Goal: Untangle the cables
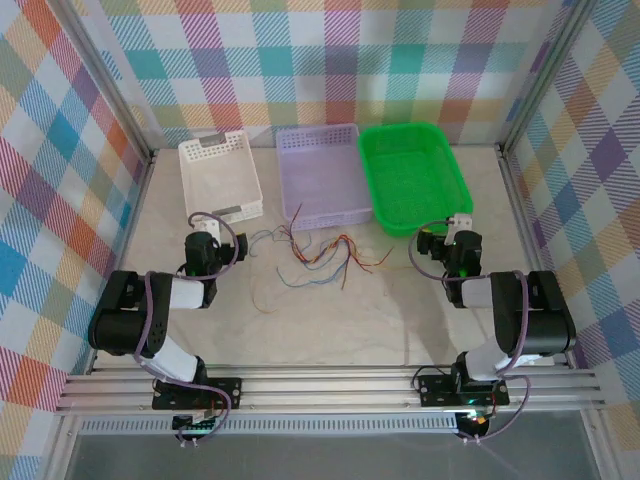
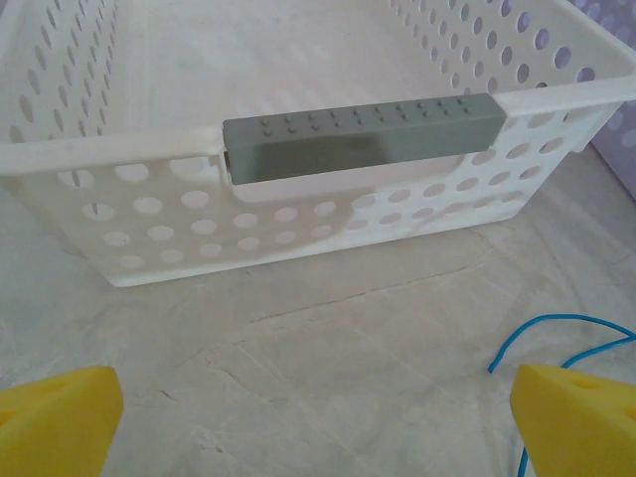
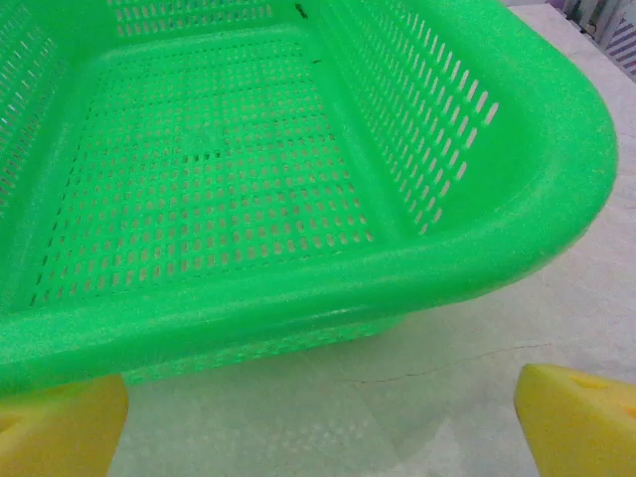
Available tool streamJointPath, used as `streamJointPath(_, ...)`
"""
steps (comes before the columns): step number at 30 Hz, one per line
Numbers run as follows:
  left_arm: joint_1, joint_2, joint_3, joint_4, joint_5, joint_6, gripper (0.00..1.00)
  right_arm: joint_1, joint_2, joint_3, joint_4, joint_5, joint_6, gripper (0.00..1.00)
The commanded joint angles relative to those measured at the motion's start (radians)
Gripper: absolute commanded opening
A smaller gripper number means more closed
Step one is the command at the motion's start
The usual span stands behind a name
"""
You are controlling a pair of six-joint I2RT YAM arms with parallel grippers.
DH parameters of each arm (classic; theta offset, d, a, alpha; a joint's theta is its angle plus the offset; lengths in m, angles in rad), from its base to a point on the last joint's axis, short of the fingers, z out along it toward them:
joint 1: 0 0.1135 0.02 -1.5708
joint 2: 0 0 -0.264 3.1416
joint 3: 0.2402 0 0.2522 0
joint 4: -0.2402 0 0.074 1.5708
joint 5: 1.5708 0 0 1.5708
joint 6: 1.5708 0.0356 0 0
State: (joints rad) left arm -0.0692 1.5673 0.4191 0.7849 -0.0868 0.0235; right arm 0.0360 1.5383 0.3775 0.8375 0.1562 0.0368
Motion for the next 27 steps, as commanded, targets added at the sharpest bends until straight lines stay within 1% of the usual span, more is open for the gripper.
streamJointPath(1, 0.004, -0.002, 0.005, 0.016, 0.013, 0.009, 1.00, -0.001, -0.004, 0.010, 0.041, -0.004, 0.001, 1.00)
streamJointPath(25, 0.005, -0.002, 0.005, 0.015, 0.013, 0.010, 1.00, -0.001, -0.007, 0.006, 0.047, -0.004, 0.001, 1.00)
streamJointPath(27, 0.004, -0.003, 0.004, 0.014, 0.013, 0.009, 1.00, -0.001, -0.035, 0.016, -0.002, 0.002, 0.006, 1.00)
